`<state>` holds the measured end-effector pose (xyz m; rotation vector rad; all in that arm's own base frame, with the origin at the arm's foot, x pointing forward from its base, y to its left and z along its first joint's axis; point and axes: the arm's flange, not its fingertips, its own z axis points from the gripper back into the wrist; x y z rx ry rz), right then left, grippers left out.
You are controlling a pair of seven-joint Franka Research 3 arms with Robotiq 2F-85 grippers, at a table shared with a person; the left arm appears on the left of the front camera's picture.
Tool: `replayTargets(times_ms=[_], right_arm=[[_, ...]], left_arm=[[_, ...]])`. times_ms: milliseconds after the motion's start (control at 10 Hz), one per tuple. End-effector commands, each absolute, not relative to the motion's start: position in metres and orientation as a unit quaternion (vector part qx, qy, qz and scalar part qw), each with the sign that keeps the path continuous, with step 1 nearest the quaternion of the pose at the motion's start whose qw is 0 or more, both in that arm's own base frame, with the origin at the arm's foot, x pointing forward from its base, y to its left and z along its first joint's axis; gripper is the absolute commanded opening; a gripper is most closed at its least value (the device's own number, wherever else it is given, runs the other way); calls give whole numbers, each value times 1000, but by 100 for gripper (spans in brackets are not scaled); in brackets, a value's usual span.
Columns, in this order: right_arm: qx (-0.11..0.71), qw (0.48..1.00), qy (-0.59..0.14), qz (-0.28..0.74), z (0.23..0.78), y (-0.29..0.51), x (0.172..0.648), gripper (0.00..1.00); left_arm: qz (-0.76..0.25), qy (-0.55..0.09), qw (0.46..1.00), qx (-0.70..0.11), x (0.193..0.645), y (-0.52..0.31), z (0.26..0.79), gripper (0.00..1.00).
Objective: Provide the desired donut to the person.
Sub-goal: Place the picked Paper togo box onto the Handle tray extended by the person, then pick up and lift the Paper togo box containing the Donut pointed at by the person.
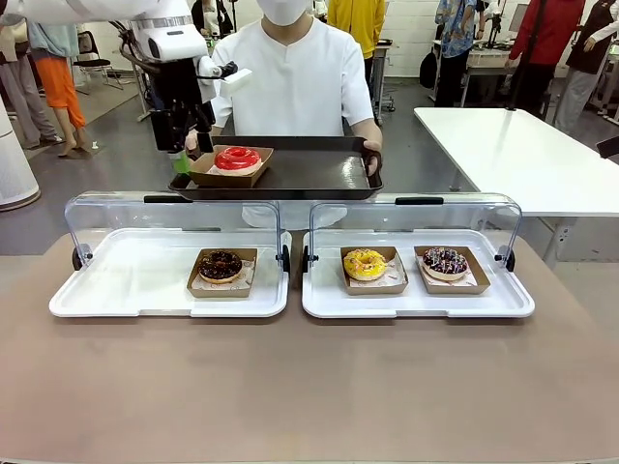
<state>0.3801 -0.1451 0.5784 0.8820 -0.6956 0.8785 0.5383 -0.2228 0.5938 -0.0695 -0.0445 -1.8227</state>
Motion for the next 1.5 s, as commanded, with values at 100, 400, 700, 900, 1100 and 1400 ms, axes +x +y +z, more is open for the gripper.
replayTargets(times_ms=[100,400,700,900,1100,1400], right_arm=[[407,755,-319,402,578,-145,380,100],[407,755,-319,402,578,-145,380,100],[407,755,-319,402,578,-145,380,100],[407,755,-319,402,578,-145,380,100],[407,755,-319,402,578,-145,380,100],[407,755,-319,402,578,-145,380,100]], left_arm=[[-802,6,597,-4,463,-189,584,100],[-797,-36,602,34,399,-158,568,100],[-774,-62,624,85,376,-147,558,100],[-779,-46,625,36,385,-137,556,100],[-779,-58,620,65,379,-143,563,100],[-779,-58,620,65,379,-143,563,100]])
